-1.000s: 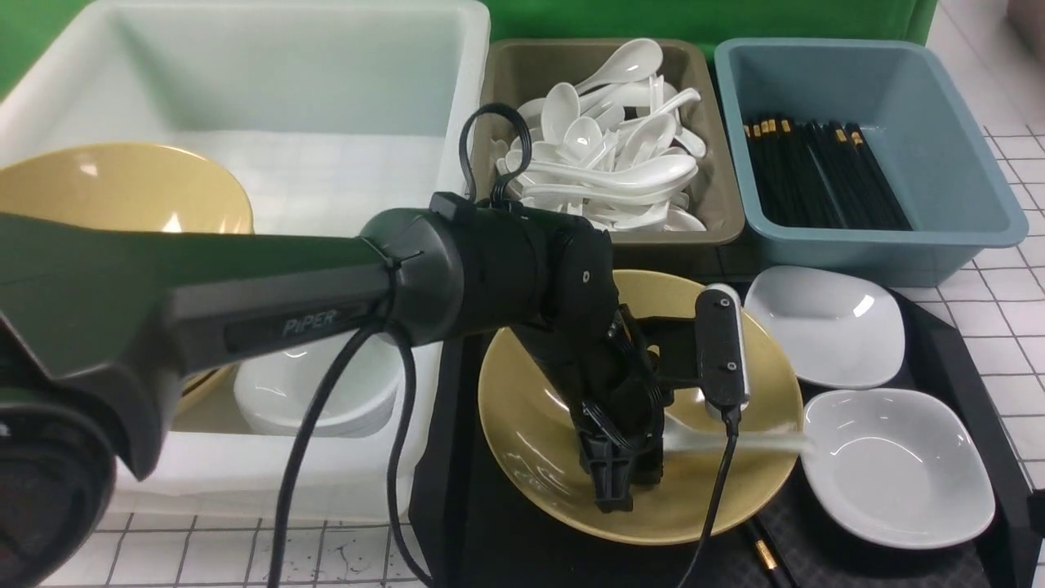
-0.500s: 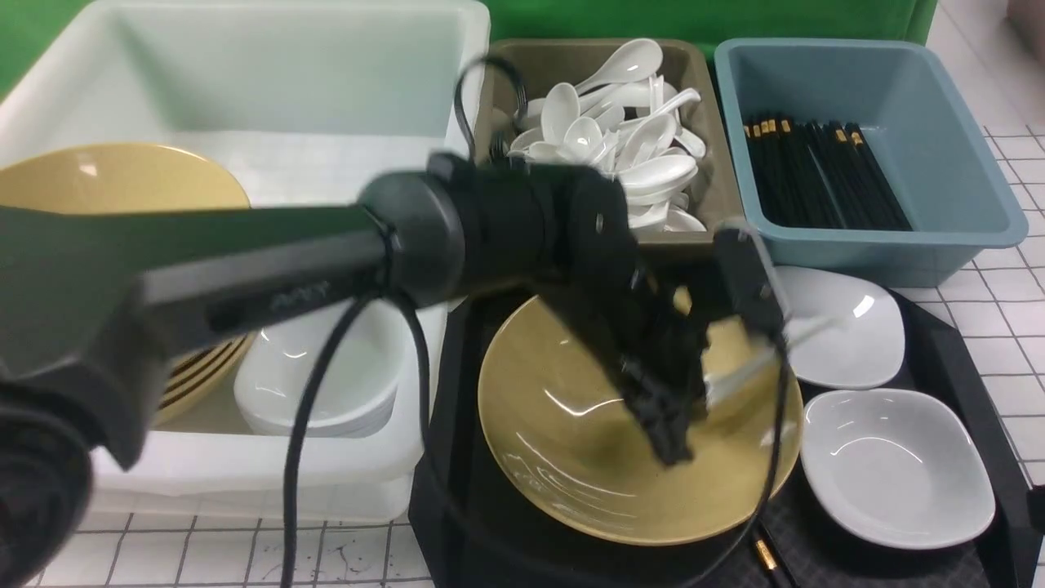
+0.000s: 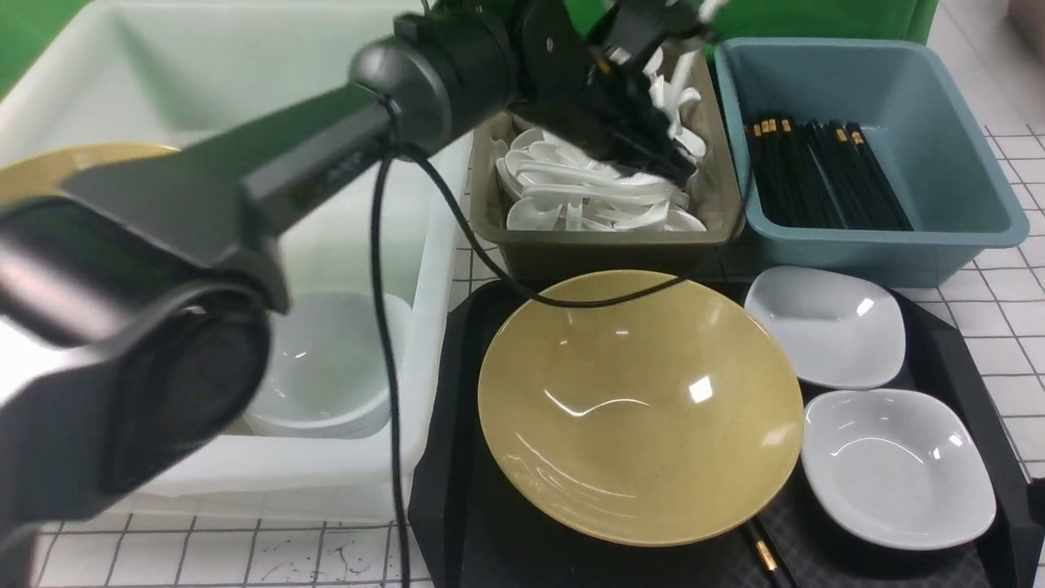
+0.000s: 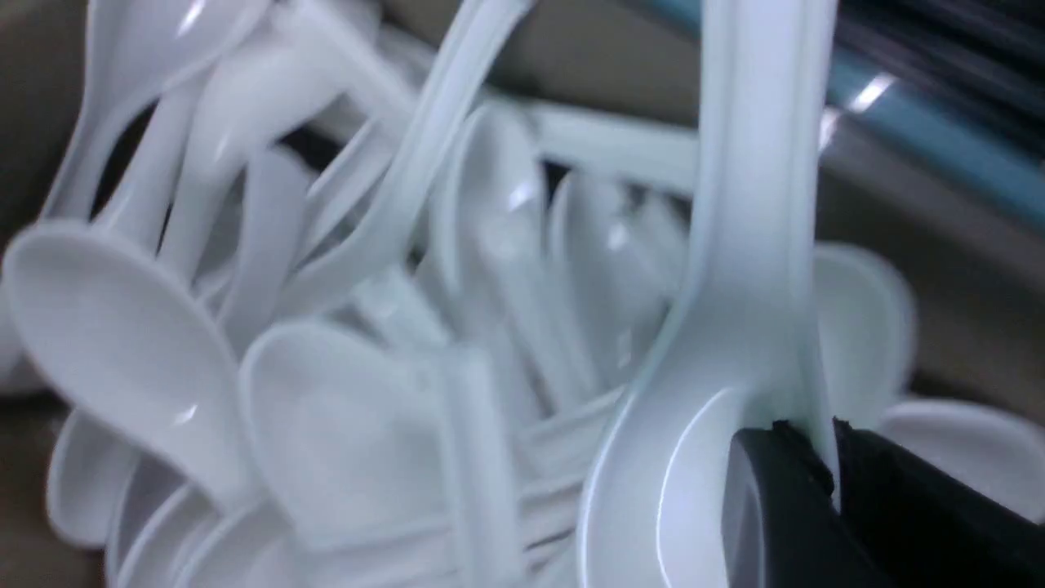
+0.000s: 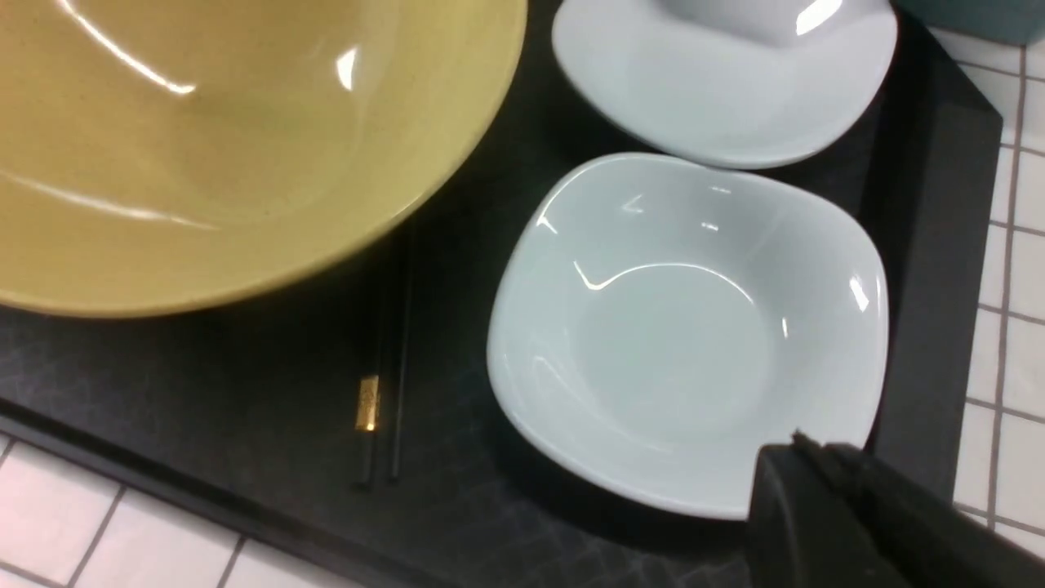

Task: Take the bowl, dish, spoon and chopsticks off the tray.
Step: Use the left arm to put the soup spoon into the small storage box in the middle, then use the left arm to grab the yellow noodle bowl on the left

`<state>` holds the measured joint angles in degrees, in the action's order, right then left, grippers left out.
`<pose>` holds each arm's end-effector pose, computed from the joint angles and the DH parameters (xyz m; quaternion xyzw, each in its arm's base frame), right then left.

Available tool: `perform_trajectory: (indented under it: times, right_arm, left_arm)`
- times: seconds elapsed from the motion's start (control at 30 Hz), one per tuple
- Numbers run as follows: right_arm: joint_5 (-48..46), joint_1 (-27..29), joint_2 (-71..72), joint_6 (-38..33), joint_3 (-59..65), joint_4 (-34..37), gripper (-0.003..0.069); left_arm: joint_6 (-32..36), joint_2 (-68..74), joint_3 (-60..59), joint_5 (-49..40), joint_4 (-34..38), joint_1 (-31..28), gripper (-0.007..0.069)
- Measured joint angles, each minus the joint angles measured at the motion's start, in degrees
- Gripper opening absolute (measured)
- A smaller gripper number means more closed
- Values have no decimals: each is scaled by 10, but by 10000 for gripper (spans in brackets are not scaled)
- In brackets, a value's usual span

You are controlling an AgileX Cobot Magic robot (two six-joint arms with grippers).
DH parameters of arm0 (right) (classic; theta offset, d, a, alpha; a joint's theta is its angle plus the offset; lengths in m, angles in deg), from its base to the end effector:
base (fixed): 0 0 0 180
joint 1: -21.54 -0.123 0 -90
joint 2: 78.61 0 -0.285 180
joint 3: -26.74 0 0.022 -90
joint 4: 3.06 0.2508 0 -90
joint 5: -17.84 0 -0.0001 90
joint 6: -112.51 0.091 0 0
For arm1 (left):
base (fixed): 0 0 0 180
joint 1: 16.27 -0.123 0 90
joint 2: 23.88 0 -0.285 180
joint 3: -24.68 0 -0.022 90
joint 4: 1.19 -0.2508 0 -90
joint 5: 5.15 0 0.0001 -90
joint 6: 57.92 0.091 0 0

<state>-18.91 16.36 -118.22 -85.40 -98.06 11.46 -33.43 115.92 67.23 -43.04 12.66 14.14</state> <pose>0.0987 0.0227 0.2469 -0.1210 0.8986 0.0647 0.4167 0.4534 -0.2816 0.2342 0.3700 0.8418 -0.1242 0.3729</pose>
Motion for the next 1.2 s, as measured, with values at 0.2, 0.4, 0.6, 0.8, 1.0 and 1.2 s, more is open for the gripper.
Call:
perform_trajectory:
  times: [0.2, 0.4, 0.6, 0.8, 1.0, 1.2]
  right_arm:
    - [0, 0, 0, 0, 0, 2, 47]
    - [0, 0, 0, 0, 0, 4, 47]
    - [-3, 0, 0, 0, 1, 6, 47]
    - [-4, 0, 0, 0, 1, 10, 47]
    - [-4, 0, 0, 0, 1, 13, 48]
    - [-4, 0, 0, 0, 1, 14, 48]
  left_arm:
    - [-90, 26, 103, -195, -90, -7, 277]
    - [-111, -33, 125, -323, -113, 14, 517]
    - [-126, -143, 12, -332, -138, 56, 554]
    - [-152, -154, -105, -334, -149, 72, 556]
    - [-148, -103, -116, -330, -162, 71, 546]
    - [-102, -74, -117, -325, -138, 71, 364]
